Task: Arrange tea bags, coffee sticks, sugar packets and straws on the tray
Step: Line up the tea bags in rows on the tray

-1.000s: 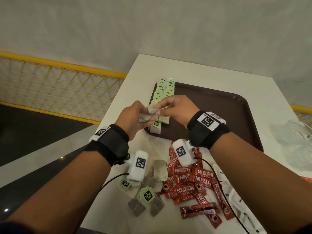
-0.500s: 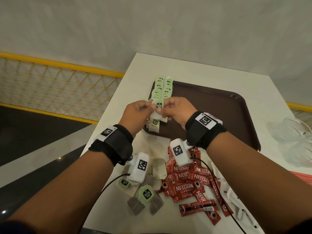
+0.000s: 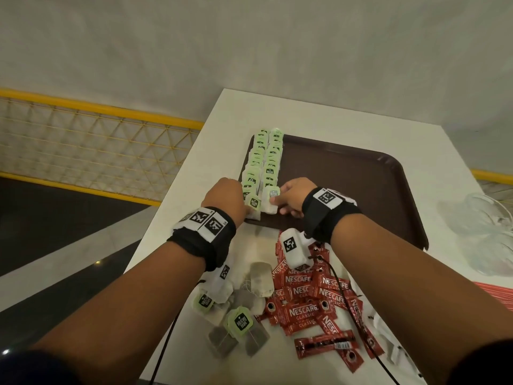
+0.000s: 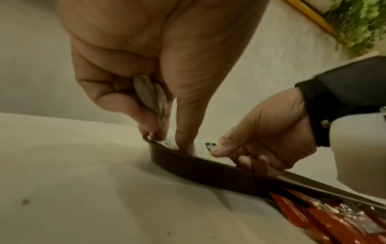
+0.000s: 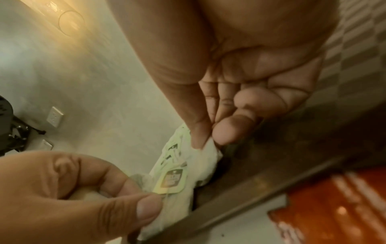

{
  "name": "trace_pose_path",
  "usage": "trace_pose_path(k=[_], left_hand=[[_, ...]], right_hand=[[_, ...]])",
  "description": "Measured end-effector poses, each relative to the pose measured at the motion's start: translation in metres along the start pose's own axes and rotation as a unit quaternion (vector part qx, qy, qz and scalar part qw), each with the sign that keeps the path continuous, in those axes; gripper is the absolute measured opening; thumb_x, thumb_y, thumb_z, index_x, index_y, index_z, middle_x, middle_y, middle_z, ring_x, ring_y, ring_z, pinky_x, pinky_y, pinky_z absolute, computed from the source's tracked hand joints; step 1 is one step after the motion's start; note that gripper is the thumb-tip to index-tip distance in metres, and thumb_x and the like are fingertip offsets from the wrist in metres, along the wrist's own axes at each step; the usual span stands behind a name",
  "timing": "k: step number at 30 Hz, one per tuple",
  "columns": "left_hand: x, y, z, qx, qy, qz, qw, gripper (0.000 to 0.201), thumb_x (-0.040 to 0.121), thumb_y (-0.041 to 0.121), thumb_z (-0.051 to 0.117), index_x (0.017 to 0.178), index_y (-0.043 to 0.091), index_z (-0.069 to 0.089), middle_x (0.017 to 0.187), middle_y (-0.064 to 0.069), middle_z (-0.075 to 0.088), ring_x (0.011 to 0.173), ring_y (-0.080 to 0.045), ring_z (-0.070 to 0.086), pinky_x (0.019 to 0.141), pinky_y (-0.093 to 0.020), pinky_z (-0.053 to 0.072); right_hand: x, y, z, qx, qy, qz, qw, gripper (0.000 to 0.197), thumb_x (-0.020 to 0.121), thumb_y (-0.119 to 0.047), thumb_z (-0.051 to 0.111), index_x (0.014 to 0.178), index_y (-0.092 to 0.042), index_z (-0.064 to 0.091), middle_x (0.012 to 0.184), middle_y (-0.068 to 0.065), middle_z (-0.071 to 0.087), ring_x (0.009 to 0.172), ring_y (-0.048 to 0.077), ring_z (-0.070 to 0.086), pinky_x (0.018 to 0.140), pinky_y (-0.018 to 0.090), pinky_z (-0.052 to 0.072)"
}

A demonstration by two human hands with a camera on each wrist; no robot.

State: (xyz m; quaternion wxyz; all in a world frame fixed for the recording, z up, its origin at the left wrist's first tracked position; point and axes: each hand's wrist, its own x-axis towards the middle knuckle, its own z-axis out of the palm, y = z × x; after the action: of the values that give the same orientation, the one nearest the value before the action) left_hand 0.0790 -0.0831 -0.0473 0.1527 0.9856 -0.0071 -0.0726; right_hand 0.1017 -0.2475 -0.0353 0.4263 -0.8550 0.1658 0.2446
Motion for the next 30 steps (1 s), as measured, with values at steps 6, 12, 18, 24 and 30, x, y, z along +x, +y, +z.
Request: trace_pose_path(k=[6,12,18,24,30], left_hand=[[0.005,-0.010,0.006,-0.022,0.012,-0.011,1.000,0.014,0.089,0.018,0.067,0.097,0.006,0.069,0.105,-0.010,0.065,0.096,-0.027,0.063,0.075,-0.030,0.047],[0.005,-0.010,0.007,-0.061,0.017,-0.014,0.998,0.028,0.088,0.030,0.067,0.084,0.003,0.066,0.091,-0.011,0.062,0.087,-0.027,0.062,0.069,-0.031,0.043],[0.009,-0.009,0.008,-0.045,-0.003,-0.009,0.999,0.033,0.085,0.035,0.072,0.088,0.002,0.066,0.097,-0.014,0.063,0.090,-0.028,0.063,0.071,-0.030,0.044],[0.007,-0.009,0.008,-0.046,0.004,-0.009,0.999,0.029,0.083,0.031,0.075,0.074,0.010,0.058,0.086,-0.011,0.057,0.083,-0.027,0.062,0.065,-0.030,0.040],[0.003,-0.011,0.005,-0.071,0.014,0.004,0.997,0.040,0.088,0.023,0.062,0.054,0.009,0.045,0.063,-0.005,0.041,0.067,-0.023,0.048,0.060,-0.029,0.032]], right_hand=[[0.003,-0.002,-0.005,-0.041,0.008,0.027,0.999,0.039,0.087,-0.017,0.071,0.122,-0.008,0.056,0.077,0.007,0.065,0.058,0.014,0.056,0.047,0.024,0.040],[0.003,-0.003,-0.006,-0.023,0.003,-0.021,1.000,0.029,0.087,-0.019,0.071,0.111,-0.006,0.063,0.089,0.007,0.066,0.056,0.009,0.053,0.048,0.021,0.039],[0.013,-0.006,-0.003,-0.035,0.006,-0.011,0.999,0.019,0.086,-0.019,0.072,0.083,-0.014,0.054,0.079,0.005,0.063,0.060,0.013,0.056,0.050,0.023,0.043],[0.019,-0.013,0.002,-0.040,-0.016,0.055,0.998,0.024,0.089,-0.021,0.068,0.081,-0.008,0.050,0.068,0.008,0.061,0.060,0.016,0.054,0.060,0.024,0.044],[0.019,-0.016,0.008,-0.016,-0.008,0.068,0.998,0.023,0.086,-0.020,0.072,0.089,-0.004,0.055,0.064,0.013,0.067,0.036,0.012,0.055,0.046,0.022,0.046]])
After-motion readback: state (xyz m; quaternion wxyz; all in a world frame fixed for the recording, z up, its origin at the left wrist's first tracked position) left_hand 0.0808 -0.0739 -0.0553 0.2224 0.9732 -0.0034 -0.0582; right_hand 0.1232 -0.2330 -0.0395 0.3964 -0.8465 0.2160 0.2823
